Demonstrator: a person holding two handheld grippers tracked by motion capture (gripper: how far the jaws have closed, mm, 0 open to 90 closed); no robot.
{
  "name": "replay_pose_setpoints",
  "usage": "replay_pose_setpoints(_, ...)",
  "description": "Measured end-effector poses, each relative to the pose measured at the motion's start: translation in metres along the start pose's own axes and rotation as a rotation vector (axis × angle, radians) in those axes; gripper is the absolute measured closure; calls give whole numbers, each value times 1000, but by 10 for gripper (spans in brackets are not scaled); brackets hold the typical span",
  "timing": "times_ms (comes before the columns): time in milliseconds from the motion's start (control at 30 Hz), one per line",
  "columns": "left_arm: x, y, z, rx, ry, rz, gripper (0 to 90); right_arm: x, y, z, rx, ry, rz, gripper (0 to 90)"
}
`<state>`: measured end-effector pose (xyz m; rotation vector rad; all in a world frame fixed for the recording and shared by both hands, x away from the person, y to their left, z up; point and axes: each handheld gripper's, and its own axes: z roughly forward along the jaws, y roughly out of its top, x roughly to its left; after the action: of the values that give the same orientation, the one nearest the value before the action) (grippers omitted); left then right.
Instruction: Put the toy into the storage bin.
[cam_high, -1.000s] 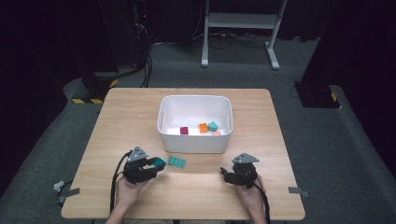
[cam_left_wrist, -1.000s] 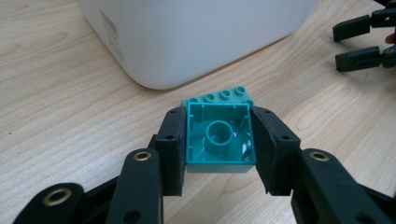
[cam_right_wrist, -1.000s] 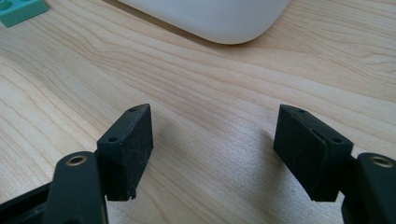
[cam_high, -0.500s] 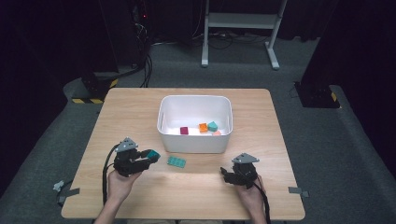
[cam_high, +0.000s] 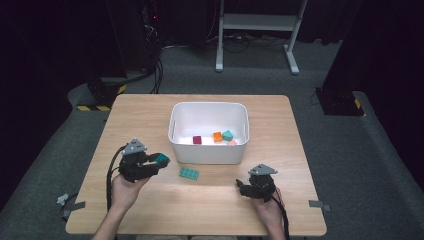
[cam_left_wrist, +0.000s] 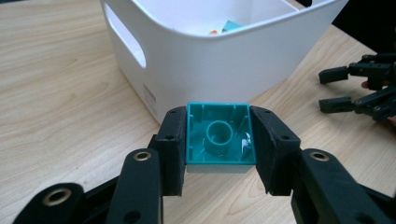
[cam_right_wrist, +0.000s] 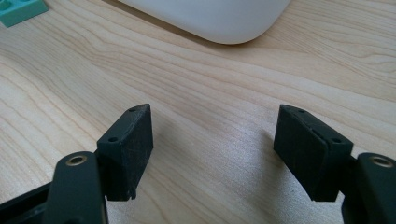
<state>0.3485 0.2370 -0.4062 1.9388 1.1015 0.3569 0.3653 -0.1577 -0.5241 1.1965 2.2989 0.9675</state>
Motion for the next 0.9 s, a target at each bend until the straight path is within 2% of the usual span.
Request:
replay_pose_setpoints(167, 3, 5, -2, 6, 10, 7, 583, 0, 0, 0, 0, 1, 0, 281)
replay_pose_setpoints(500, 4, 25, -9, -24, 7, 16, 583, 0, 0, 0, 0, 0, -1, 282)
replay_pose_setpoints(900, 7, 50, -10, -46, -16, 15, 583, 0, 0, 0, 0, 1, -1, 282)
